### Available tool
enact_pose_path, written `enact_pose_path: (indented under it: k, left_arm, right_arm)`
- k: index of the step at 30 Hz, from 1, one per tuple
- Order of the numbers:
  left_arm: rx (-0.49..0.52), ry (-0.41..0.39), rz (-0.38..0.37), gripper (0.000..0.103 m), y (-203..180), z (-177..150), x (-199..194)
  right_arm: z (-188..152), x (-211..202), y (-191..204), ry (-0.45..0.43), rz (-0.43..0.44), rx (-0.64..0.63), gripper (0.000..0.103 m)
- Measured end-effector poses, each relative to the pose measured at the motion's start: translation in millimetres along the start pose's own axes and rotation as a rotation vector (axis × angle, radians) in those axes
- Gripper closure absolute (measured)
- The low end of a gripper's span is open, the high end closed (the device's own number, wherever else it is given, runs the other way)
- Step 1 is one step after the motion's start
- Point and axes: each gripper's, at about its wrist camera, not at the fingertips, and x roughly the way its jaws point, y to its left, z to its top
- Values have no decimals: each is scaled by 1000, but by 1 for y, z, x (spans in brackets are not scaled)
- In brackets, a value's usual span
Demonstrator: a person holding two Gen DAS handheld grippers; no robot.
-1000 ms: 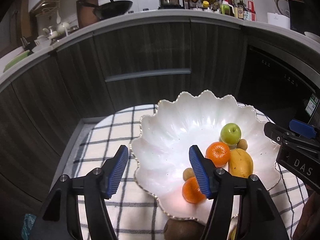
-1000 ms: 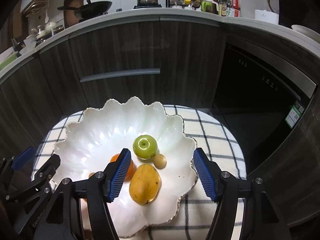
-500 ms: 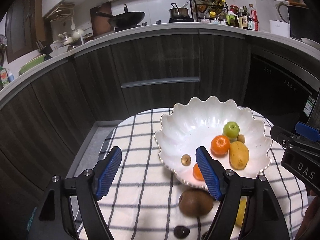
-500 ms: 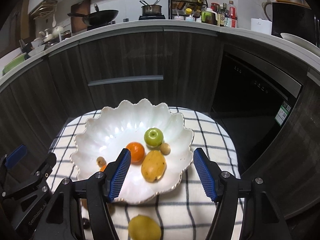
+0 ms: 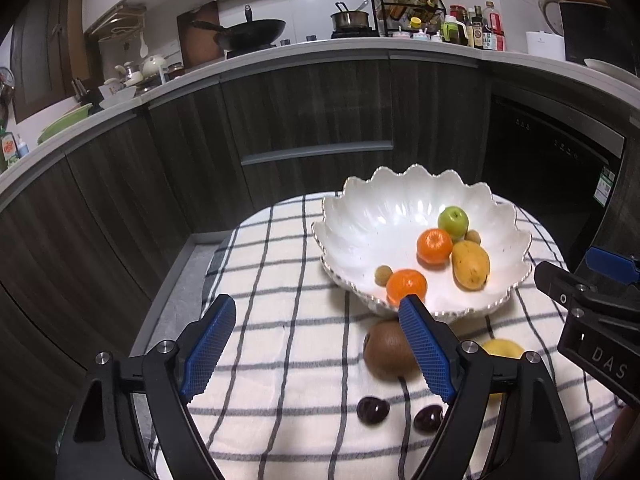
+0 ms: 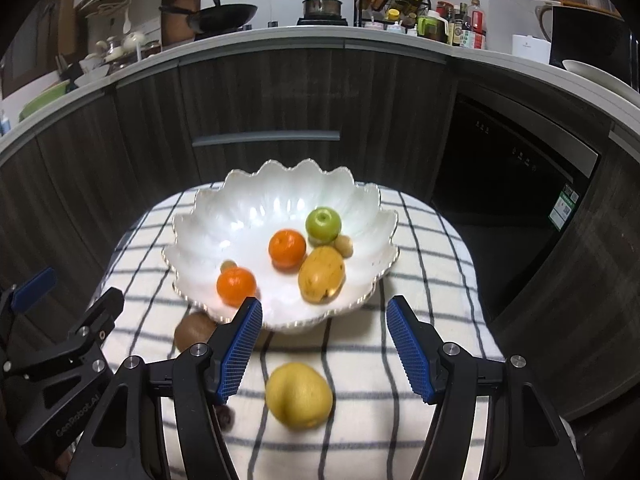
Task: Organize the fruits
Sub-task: 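Withdraw both tools from the bowl toward the dark plums, then grasp a dark plum with the left tool while the right tool grasps the other plum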
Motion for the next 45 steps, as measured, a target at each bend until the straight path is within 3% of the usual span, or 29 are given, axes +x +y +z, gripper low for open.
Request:
enact_pose_path:
  k: [11, 26, 35, 45]
  left_arm:
    - [8, 59, -66, 19, -7, -33, 18]
    - [34, 179, -84, 20, -18, -69, 53]
    - [26, 223, -121, 37, -19, -79, 67]
    - [36, 254, -162, 63, -27, -84, 74]
  right_arm:
    - [-31, 15, -3, 55, -6, 0, 37]
    - [-60, 43, -3, 150, 0, -6, 37]
    - [-66, 44, 5, 172, 1, -30, 37]
    - [-67, 48, 5, 176, 24, -17, 37]
